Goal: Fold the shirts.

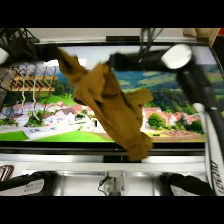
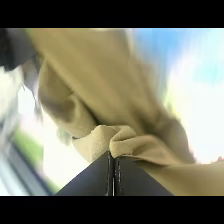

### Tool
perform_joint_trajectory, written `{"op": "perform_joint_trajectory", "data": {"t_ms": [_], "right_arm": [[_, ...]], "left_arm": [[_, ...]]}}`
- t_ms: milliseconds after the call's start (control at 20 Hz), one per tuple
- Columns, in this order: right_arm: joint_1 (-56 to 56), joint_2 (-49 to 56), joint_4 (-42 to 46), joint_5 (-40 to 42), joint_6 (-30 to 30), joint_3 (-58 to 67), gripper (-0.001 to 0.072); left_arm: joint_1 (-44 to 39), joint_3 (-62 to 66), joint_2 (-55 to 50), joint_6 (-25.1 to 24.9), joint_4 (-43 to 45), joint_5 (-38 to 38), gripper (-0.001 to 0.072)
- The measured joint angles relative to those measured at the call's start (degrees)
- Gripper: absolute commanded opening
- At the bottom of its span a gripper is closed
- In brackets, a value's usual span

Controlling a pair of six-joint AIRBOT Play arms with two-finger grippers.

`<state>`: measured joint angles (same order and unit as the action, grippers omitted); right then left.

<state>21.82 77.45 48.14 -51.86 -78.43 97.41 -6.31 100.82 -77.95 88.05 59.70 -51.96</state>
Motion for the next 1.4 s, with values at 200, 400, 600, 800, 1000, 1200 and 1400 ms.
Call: {"op": "perform_joint_trajectory", "data": {"t_ms": [200,400,600,800,1000,1200,1400], "right_arm": [[-2.10,-8.90,0.22,6.10,4.70,7.17,0.0052],[-2.64,-16.83,2.03,7.63,6.38,9.40,0.0052],[-2.64,-19.32,5.57,-3.26,0.22,8.90,0.0052],[5.33,-16.02,7.13,-12.72,-4.70,-2.27,0.0052],[18.91,-7.52,7.67,-2.67,-7.76,-18.40,0.0143],[25.70,3.10,3.17,9.01,-9.94,-24.79,0.0556],[23.15,5.11,0.83,12.28,-9.33,-26.60,0.0616]], "left_arm": [[-1.09,16.09,1.84,-0.24,-6.93,9.03,0.0051],[-2.29,17.07,4.13,-0.35,-12.37,15.41,0.0051],[-2.45,13.53,3.26,-0.37,-13.51,14.03,0.0050],[-2.49,11.65,-2.03,-0.39,-8.92,5.20,0.0050],[-2.01,10.58,-8.66,-0.20,4.00,-11.23,0.0050],[-1.88,3.37,-11.98,1.53,14.62,-19.91,0.0051],[-1.66,-7.54,-12.92,4.83,16.61,-17.57,0.0690]]}}
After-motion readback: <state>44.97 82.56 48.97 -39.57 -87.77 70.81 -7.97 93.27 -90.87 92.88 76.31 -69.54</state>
